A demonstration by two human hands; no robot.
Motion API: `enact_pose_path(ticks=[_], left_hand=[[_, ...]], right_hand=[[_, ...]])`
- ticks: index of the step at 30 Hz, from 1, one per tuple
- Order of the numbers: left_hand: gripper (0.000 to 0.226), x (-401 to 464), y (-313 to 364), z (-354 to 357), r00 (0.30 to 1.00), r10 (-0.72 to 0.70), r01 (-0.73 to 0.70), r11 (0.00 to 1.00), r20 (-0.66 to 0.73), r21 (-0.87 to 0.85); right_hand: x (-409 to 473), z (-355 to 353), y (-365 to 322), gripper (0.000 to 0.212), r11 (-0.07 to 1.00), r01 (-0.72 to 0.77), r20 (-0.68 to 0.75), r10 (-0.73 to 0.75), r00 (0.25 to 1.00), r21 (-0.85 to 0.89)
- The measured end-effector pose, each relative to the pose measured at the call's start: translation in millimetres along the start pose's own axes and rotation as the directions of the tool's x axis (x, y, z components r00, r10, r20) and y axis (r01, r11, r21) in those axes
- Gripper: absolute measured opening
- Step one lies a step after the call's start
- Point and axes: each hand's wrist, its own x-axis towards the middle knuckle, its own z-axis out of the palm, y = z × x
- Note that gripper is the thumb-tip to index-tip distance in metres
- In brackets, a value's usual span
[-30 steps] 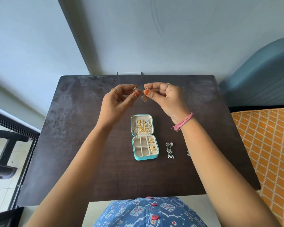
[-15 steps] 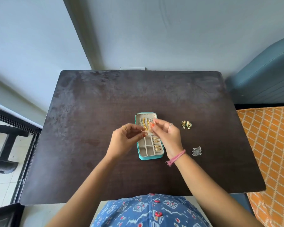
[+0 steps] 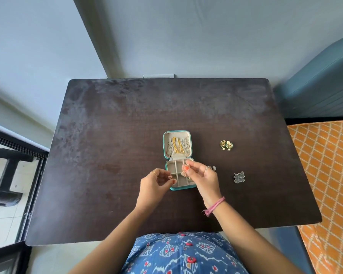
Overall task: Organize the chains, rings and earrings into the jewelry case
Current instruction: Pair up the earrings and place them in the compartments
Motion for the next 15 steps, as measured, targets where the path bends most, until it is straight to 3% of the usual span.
enact_pose_path(ticks=[10,15], left_hand=[[0.006,1.1,-8.8,13.2,0.997,0.066,-0.074,0.94,0.036,0.332],[0.007,-3.0,-17.0,12.0,0.999,0.028,-0.034,0.959,0.025,0.282]], right_hand=[[-4.7,-5.0,13.2,0.025,0.999,-0.041,-0.03,0.041,0.999,-0.007],[-4.9,-4.9,15.8,0.023,0.999,-0.048,-0.042,0.048,0.998,-0.011]])
